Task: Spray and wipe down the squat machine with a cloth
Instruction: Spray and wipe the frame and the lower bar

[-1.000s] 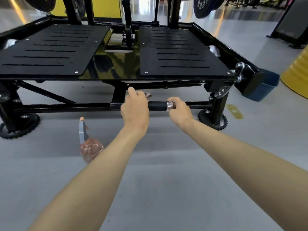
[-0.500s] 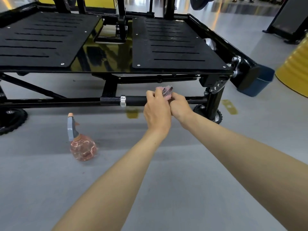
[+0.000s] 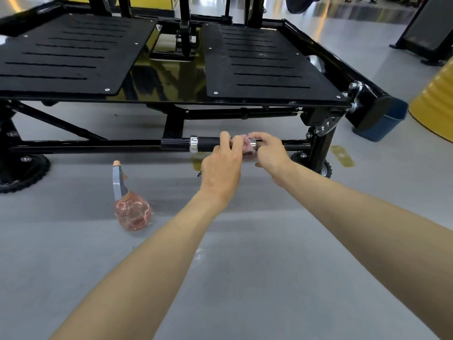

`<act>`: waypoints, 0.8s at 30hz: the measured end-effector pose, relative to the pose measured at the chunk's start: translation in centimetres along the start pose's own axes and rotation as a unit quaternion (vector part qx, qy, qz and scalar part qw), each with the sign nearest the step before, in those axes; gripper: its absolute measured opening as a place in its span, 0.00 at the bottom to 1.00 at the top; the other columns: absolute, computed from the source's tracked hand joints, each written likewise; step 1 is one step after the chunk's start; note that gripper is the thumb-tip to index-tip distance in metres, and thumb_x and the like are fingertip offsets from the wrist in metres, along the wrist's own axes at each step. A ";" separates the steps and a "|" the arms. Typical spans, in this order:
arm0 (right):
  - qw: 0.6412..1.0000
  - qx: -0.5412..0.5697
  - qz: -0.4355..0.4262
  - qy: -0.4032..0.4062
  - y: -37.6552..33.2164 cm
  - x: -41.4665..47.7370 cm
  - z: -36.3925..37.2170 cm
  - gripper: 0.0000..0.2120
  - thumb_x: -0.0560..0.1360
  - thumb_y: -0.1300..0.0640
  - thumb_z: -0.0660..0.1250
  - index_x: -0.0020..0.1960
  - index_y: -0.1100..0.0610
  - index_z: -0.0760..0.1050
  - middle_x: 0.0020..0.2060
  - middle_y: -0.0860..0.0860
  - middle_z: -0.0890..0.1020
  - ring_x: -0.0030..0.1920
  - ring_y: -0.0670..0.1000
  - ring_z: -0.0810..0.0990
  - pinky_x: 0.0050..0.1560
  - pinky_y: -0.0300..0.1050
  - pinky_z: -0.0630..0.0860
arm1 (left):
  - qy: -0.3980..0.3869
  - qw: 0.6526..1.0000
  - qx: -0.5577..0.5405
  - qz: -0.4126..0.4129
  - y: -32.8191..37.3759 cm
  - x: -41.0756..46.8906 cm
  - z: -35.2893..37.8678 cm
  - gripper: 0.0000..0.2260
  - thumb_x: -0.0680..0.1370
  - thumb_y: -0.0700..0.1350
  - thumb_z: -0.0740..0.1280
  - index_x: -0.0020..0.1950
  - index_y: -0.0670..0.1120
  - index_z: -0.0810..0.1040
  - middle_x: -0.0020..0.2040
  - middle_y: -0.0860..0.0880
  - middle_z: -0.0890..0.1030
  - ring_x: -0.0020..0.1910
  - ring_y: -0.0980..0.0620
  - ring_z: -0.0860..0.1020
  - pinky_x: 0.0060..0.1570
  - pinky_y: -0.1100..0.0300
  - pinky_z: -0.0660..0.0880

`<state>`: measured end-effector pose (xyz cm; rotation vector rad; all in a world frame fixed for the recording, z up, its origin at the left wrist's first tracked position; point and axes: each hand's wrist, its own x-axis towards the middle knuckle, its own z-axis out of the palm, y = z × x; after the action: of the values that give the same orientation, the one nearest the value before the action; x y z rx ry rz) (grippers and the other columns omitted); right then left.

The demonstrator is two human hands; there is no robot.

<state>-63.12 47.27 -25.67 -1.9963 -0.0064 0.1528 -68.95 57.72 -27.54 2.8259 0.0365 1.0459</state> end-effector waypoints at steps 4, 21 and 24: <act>1.000 0.007 0.022 0.005 0.0 0.1 0.3 0.28 0.72 0.70 0.50 0.62 0.49 0.75 0.59 0.52 0.79 0.46 0.52 0.77 0.45 0.45 0.76 | 0.005 0.999 0.002 -0.048 -2.9 -0.5 -0.3 0.28 0.50 0.30 0.77 0.42 0.44 0.68 0.40 0.44 0.72 0.22 0.48 0.63 0.20 0.68 0.48; 0.999 0.024 0.034 0.024 -0.6 -0.4 0.8 0.22 0.75 0.68 0.56 0.63 0.52 0.74 0.54 0.51 0.79 0.48 0.52 0.76 0.52 0.49 0.76 | -0.081 0.454 -0.618 -0.636 -4.8 -2.3 -1.3 0.05 0.79 0.39 0.63 0.53 0.39 0.75 0.41 0.43 0.79 0.39 0.45 0.79 0.42 0.50 0.78; 0.999 0.022 0.028 0.037 -0.6 -0.6 1.0 0.22 0.75 0.68 0.55 0.63 0.51 0.74 0.53 0.51 0.78 0.49 0.52 0.77 0.52 0.49 0.77 | -0.043 0.377 -0.691 -0.615 -5.8 -0.6 -1.7 0.09 0.80 0.37 0.57 0.48 0.38 0.77 0.40 0.43 0.81 0.38 0.46 0.80 0.39 0.53 0.79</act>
<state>-63.76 48.43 -25.46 -1.9582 0.0992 0.1136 -70.33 63.63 -27.40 0.6581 0.7036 0.1233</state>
